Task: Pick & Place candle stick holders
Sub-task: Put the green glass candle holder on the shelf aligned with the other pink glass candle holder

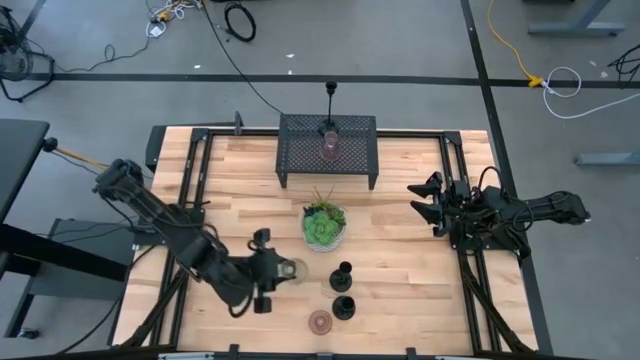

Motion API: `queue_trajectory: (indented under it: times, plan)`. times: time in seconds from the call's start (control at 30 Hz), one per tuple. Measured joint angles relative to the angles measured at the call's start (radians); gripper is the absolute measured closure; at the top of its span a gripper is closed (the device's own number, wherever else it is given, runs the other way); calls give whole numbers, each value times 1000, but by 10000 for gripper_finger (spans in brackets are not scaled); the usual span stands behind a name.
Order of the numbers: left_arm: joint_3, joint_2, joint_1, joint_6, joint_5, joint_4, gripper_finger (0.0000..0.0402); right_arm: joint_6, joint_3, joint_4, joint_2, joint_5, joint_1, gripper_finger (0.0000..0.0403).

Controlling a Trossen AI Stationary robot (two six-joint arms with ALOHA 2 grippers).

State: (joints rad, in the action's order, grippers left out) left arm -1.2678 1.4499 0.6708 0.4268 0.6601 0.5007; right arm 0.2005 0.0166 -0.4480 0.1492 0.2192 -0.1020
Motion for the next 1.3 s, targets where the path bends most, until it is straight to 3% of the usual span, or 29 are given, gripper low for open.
queue_trajectory:
  times: [0.6,1.0,1.3]
  plan:
    - [-1,-270,-45,-82,70,40,275,0,0,0,0,0,0,167]
    - [-2,-289,-199,-125,123,74,275,0,0,0,0,0,0,167]
    - [-2,-289,-351,-163,29,75,275,0,0,0,0,0,0,167]
